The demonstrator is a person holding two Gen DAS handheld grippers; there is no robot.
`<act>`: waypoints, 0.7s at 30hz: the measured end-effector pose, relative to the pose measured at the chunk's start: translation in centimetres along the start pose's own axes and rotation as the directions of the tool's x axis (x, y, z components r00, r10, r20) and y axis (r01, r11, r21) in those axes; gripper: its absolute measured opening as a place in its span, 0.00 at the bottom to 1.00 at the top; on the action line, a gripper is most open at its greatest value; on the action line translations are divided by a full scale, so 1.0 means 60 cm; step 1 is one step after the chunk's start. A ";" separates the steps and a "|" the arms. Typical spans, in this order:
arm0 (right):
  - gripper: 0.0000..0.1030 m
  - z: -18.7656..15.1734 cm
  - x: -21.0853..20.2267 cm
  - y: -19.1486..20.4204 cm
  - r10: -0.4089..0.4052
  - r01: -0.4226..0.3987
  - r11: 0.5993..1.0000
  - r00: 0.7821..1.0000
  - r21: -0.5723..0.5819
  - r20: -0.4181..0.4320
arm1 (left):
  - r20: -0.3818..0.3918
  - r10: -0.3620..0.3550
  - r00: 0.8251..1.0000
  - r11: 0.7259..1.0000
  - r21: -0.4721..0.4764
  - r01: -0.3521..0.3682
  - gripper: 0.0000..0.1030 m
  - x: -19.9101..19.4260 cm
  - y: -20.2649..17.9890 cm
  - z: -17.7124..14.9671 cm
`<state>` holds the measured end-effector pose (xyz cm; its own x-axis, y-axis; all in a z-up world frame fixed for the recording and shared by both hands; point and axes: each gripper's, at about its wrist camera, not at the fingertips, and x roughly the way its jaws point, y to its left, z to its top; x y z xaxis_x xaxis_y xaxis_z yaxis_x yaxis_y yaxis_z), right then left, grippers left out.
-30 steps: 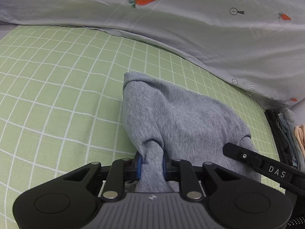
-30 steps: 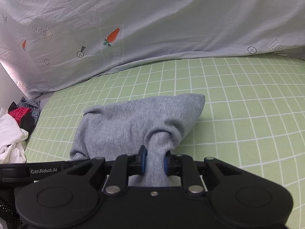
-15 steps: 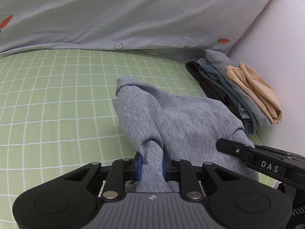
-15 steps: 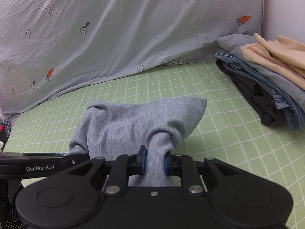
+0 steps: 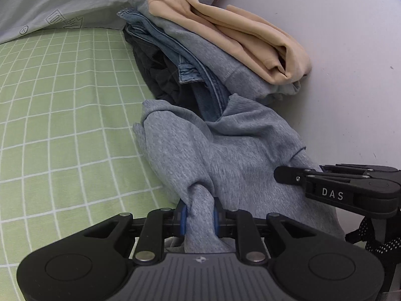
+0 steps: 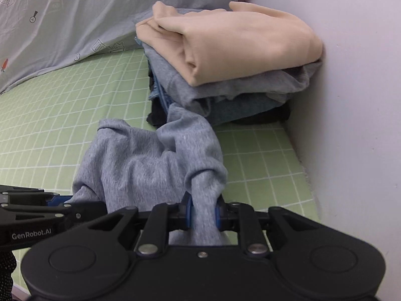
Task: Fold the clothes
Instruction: 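Carry the grey bundle with both grippers onto the clothes stack, then open both grippers to release the bundle beside the stack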
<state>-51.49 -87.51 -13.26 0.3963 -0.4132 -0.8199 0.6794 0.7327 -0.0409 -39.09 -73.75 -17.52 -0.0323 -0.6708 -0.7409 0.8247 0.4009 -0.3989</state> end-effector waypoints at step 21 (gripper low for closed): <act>0.82 -0.117 -0.035 -0.003 -0.272 0.236 0.924 0.959 0.302 0.082 | -0.037 0.107 0.994 0.986 0.130 -0.101 0.73 -0.006 -0.003 0.001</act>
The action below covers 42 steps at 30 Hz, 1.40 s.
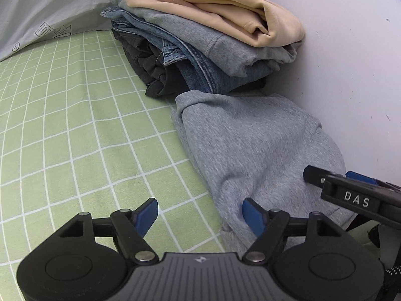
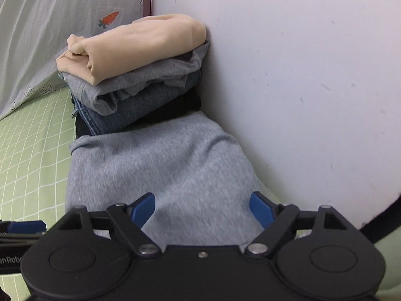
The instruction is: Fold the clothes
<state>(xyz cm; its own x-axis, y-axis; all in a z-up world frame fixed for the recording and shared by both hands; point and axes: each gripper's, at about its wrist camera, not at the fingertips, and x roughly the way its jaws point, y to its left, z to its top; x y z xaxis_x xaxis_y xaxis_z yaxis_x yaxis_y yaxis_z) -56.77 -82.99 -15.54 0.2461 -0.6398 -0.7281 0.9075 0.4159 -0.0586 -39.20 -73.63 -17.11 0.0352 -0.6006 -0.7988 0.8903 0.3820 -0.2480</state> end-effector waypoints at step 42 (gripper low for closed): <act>1.00 -0.233 -0.450 0.464 -0.048 0.017 0.976 0.989 0.216 0.140 | 0.341 -0.063 0.938 0.959 0.279 -0.038 1.00 -0.504 0.401 -0.174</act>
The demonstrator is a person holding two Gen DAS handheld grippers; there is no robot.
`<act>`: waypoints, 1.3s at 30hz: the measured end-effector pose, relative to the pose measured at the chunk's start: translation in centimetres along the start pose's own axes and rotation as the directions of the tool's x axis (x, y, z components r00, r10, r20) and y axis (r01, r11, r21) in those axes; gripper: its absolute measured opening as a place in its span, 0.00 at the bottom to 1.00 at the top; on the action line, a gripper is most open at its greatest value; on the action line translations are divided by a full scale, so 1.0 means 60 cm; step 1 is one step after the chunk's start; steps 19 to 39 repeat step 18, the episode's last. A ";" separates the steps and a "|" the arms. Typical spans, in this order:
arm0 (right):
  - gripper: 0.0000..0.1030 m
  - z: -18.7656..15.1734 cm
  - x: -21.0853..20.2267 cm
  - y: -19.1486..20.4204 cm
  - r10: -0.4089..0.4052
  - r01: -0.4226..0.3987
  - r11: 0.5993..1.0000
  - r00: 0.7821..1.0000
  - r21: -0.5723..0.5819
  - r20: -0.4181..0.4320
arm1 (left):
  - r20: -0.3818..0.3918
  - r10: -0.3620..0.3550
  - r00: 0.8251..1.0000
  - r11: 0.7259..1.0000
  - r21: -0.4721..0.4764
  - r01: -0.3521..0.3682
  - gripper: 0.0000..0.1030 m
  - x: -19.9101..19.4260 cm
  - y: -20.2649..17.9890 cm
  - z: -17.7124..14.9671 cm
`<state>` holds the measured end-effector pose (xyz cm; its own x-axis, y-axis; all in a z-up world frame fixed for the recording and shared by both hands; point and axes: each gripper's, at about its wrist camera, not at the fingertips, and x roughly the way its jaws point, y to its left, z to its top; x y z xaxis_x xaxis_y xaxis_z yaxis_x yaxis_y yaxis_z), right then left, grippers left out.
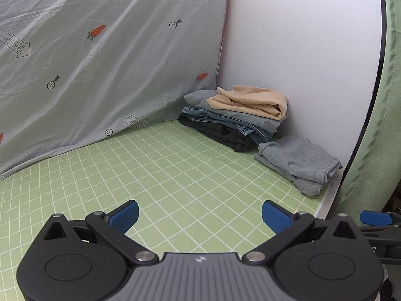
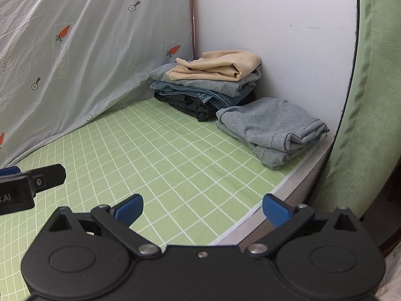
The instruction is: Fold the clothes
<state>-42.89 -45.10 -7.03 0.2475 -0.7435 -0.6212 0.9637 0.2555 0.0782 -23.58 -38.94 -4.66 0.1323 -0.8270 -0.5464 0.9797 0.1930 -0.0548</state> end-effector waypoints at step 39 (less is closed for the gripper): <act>1.00 -0.018 -0.029 0.023 -0.089 0.089 0.996 0.996 0.009 0.030 | 0.032 -0.063 0.997 0.997 0.040 0.062 1.00 -0.018 0.017 -0.010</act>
